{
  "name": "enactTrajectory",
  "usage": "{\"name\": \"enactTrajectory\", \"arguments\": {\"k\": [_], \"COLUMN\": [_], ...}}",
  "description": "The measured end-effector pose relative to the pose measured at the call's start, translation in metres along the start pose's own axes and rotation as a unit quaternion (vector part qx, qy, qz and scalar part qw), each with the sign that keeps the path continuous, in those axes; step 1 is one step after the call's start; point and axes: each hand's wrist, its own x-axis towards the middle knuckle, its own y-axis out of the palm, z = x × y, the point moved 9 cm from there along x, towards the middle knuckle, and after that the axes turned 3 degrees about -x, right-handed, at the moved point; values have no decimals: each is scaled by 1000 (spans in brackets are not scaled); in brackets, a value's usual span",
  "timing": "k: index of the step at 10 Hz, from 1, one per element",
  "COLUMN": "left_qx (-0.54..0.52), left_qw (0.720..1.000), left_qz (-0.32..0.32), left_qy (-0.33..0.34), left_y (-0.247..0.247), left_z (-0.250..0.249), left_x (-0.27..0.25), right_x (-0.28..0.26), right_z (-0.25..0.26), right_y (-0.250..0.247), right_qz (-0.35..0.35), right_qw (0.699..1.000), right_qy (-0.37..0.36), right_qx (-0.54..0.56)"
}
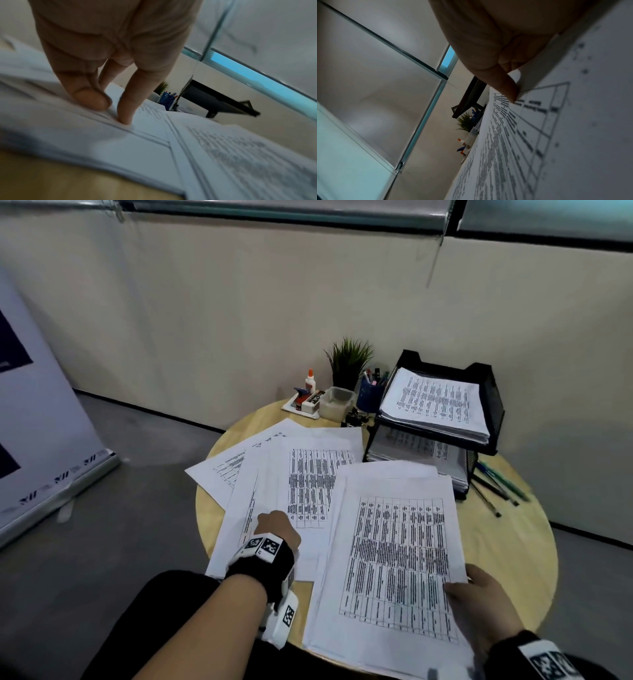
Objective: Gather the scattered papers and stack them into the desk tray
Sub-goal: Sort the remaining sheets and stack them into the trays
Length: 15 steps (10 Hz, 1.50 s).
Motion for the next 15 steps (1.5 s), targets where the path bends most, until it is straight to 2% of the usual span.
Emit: {"name": "enactTrajectory", "arguments": {"k": [1,2,4,6,7,8,9,10,11,13,14,15], "left_qx": [-6,39,82,54,214,161,169,-37,-37,36,112,191], "left_qw": [1000,999,997,998,973,982,979,998,999,994,978,951], "left_qz": [7,-11,12,-21,57,46,49,-27,-8,78,134,197], "left_qy": [-1,-20,10,-14,65,84,106,38,27,67,112,145], "left_y": [0,-7,1,-1,7,5,2,-23,-15,16,27,38], "left_z": [-3,-3,-16,-28,-41,-42,-40,-18,-6,4,0,-1], "left_x": [-2,-5,-10,-13,-22,-18,-13,-13,-9,-30,-52,-69], "right_x": [4,6,3,15,16,17,20,25,22,18,18,18], "right_z": [-5,-8,2,-9,-12,-11,-12,-12,-8,-11,-18,-20], "right_y": [-2,-4,-9,-16,-16,-19,-22,-25,-26,-29,-34,-39], "right_qz": [-19,-28,-21,-37,-30,-35,-27,-13,7,6,-3,-17], "right_qw": [999,997,994,990,991,992,995,998,1000,998,997,998], "right_qy": [1,-2,-25,-31,-25,-24,-21,-9,16,45,58,57], "right_qx": [-37,-74,-104,-134,-132,-122,-90,-59,7,42,42,28]}}
